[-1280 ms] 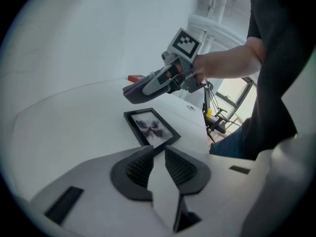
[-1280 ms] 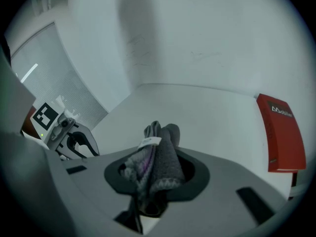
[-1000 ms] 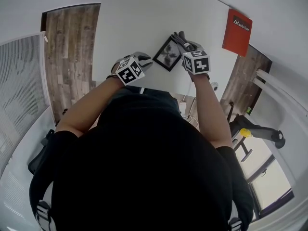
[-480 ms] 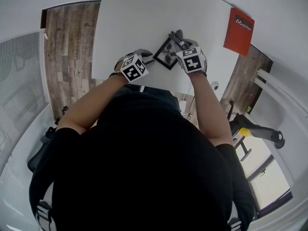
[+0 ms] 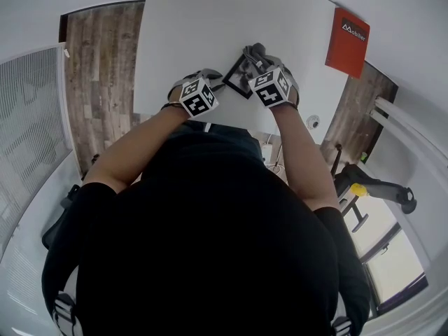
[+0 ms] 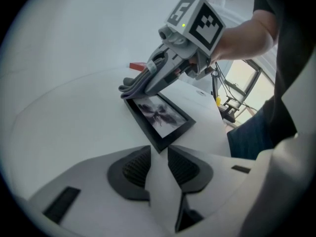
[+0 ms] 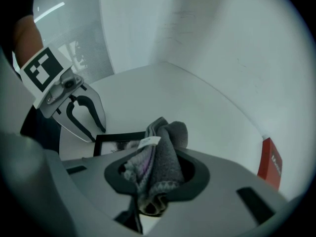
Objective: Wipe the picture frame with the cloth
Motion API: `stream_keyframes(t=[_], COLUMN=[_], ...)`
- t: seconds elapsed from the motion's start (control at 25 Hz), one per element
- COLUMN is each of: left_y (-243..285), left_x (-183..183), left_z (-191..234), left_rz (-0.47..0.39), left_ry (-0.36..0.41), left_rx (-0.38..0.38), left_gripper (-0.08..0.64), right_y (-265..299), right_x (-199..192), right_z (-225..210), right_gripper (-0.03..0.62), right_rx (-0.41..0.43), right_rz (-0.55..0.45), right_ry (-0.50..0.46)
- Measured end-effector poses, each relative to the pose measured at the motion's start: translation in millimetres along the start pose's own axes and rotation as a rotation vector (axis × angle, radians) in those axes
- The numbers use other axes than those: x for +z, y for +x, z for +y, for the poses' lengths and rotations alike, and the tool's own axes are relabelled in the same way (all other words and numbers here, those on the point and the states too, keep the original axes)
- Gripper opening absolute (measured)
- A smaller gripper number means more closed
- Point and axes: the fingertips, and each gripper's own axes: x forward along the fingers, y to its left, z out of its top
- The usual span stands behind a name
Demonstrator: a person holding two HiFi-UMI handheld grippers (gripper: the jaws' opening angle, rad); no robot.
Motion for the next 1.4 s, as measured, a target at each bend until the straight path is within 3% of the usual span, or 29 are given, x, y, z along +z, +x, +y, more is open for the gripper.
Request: stream_keyframes(t=[0.32,1.4], left_y=[1,2], left_x=[-1,-2], left_z=[1,1], left_rz=[0.0,0.015], left_ry=[0.036,0.069], left_rx=[0.018,0.039], left_gripper=[0.112,0.109], right_y=[4,0], right_x=[-6,-21], right_z=[14,91], right_gripper=[0.103,0.103], right_rx=[-0.016,0.108], right_rz=[0.025,0.039], right_ry=[-0.069,-0.139])
